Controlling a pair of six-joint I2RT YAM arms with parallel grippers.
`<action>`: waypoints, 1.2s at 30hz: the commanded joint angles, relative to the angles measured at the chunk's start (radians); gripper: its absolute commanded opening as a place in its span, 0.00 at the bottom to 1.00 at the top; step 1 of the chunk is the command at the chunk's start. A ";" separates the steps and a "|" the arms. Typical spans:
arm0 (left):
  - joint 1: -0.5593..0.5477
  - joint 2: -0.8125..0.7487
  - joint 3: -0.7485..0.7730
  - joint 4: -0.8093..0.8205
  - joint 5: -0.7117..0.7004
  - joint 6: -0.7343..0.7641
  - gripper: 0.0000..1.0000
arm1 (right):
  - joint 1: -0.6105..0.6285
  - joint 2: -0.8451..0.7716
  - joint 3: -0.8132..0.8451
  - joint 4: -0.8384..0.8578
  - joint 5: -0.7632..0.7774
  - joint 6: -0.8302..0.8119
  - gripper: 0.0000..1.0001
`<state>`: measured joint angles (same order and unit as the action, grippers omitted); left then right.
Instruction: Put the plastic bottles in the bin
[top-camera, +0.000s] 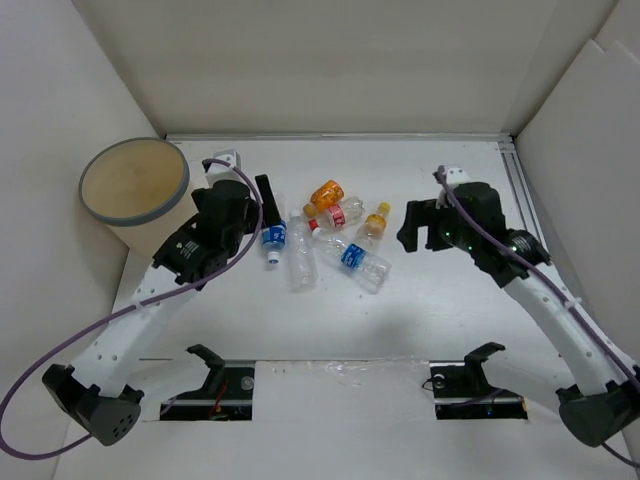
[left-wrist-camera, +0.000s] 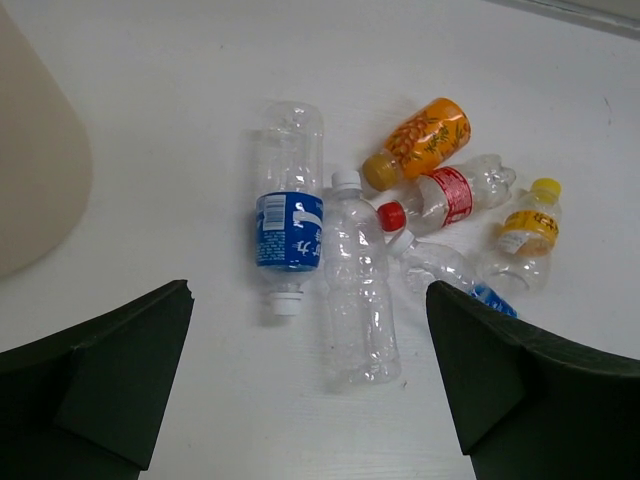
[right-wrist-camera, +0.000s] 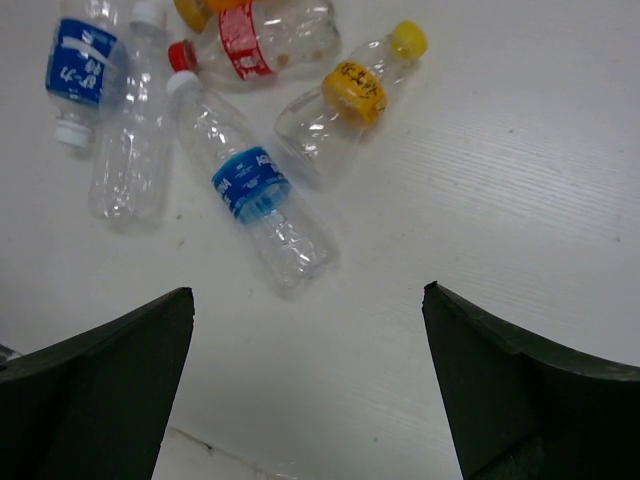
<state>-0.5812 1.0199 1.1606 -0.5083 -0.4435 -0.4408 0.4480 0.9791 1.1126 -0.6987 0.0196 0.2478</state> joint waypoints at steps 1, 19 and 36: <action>-0.002 0.003 -0.013 0.053 0.069 0.013 1.00 | 0.024 0.081 -0.025 0.148 -0.133 -0.079 1.00; -0.002 -0.024 -0.045 0.096 0.221 0.063 1.00 | 0.164 0.641 0.024 0.263 -0.198 -0.190 1.00; -0.002 -0.053 -0.055 0.086 0.278 0.045 1.00 | 0.305 0.643 -0.054 0.232 0.004 -0.042 0.24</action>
<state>-0.5812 0.9844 1.1187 -0.4454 -0.1894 -0.3912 0.7273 1.7214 1.0809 -0.4641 -0.0425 0.1551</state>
